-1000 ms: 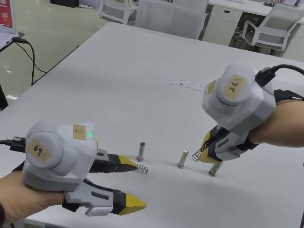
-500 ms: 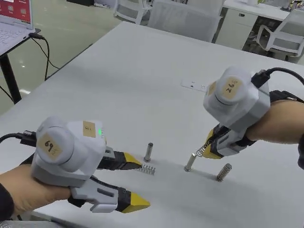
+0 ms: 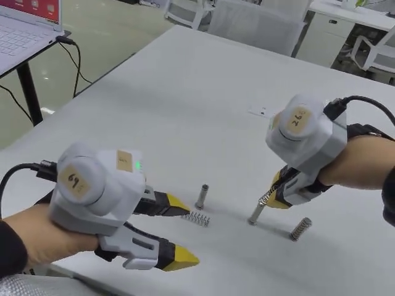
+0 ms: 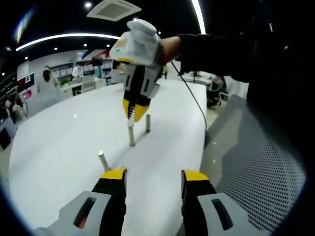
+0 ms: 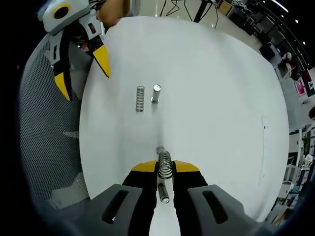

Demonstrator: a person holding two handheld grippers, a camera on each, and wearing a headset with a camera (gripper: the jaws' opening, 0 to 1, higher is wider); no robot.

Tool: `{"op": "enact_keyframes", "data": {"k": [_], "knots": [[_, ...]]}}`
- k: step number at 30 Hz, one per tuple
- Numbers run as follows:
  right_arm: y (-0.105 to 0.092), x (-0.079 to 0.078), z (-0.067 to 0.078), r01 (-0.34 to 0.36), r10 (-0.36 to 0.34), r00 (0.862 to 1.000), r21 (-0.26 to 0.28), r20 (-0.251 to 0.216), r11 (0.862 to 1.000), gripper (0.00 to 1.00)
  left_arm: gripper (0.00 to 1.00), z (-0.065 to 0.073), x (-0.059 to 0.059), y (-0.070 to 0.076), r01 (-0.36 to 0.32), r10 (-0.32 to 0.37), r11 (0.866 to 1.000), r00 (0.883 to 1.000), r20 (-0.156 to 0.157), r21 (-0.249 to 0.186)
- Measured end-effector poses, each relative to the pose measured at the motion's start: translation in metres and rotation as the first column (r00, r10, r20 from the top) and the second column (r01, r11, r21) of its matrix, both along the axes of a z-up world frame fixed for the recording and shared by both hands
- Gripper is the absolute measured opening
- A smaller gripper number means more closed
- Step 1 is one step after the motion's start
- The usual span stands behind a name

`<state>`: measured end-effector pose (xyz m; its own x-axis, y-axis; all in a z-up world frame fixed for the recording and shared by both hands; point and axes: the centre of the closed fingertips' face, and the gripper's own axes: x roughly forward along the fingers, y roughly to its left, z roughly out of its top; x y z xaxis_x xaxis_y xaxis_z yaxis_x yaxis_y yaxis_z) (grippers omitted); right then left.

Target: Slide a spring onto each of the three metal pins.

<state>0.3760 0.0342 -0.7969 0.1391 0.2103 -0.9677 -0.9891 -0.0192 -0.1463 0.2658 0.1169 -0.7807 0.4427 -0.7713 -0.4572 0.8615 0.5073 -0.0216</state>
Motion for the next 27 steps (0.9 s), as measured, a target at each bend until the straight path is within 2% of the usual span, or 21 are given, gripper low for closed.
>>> {"op": "enact_keyframes", "data": {"k": [16, 27], "knots": [[0.002, 0.002, -0.024, -0.023, 0.02, 0.999, -0.059, -0.048, 0.998, 0.08, 0.37, 0.0, 0.002, 0.003, -0.019, 0.019, 1.0, 1.0, -0.002, -0.003], [0.003, -0.003, -0.043, -0.035, 0.028, 0.997, -0.092, -0.075, 0.995, 0.08, 0.37, -0.001, 0.004, 0.005, -0.028, 0.028, 1.0, 1.0, -0.005, -0.003]]}}
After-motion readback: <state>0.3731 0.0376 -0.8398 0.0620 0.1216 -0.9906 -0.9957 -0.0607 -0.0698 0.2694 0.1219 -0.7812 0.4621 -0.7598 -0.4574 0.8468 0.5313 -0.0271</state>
